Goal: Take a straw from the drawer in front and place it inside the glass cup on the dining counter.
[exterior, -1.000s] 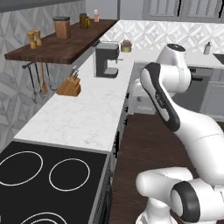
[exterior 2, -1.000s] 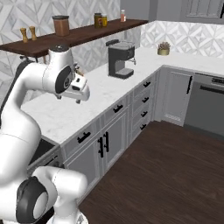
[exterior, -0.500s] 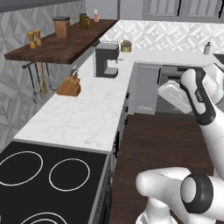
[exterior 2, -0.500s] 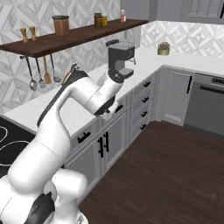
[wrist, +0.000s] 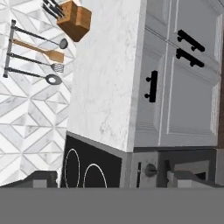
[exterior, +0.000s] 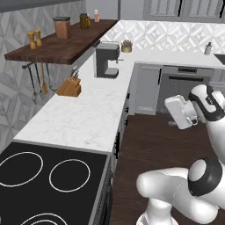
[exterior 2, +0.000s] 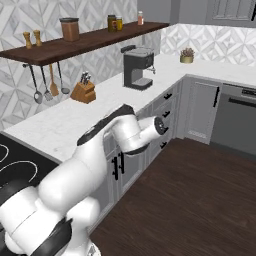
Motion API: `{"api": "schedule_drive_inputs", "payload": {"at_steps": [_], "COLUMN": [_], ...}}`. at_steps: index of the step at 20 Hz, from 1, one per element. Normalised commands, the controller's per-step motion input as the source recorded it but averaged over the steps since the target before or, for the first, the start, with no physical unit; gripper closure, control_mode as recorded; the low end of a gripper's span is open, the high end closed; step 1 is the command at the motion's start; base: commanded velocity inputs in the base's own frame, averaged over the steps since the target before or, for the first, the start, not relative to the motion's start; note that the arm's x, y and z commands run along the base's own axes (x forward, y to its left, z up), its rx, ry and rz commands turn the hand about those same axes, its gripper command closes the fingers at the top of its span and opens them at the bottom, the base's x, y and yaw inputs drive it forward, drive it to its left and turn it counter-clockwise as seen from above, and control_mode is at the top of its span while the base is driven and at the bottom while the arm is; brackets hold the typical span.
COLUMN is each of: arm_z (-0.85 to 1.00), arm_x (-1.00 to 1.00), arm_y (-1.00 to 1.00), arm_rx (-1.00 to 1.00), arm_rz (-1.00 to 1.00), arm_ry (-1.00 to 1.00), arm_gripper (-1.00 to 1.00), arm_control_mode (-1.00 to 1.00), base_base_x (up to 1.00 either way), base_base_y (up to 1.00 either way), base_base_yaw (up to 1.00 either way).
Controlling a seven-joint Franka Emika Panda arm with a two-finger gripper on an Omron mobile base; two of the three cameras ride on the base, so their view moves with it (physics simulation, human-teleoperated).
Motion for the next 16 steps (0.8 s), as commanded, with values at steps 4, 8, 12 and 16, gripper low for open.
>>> {"api": "schedule_drive_inputs", "payload": {"at_steps": [4,8,12,16], "arm_z": [-0.83,-0.73,-0.61,-0.48], "arm_x": [0.46,0.46,0.30,0.16], "arm_y": [0.00,0.07,0.21,0.37], "arm_rx": [0.18,0.13,0.14,0.11], "arm_rz": [0.00,0.00,0.00,0.01], "arm_ry": [0.00,0.00,0.00,0.00], "arm_gripper": [-1.00,-1.00,-1.00,-1.00], "arm_control_mode": [-1.00,-1.00,-1.00,-1.00], "base_base_x": [0.00,0.00,0.00,0.00], "base_base_y": [0.00,0.00,0.00,0.00], "base_base_yaw": [0.00,0.00,0.00,0.00]}}
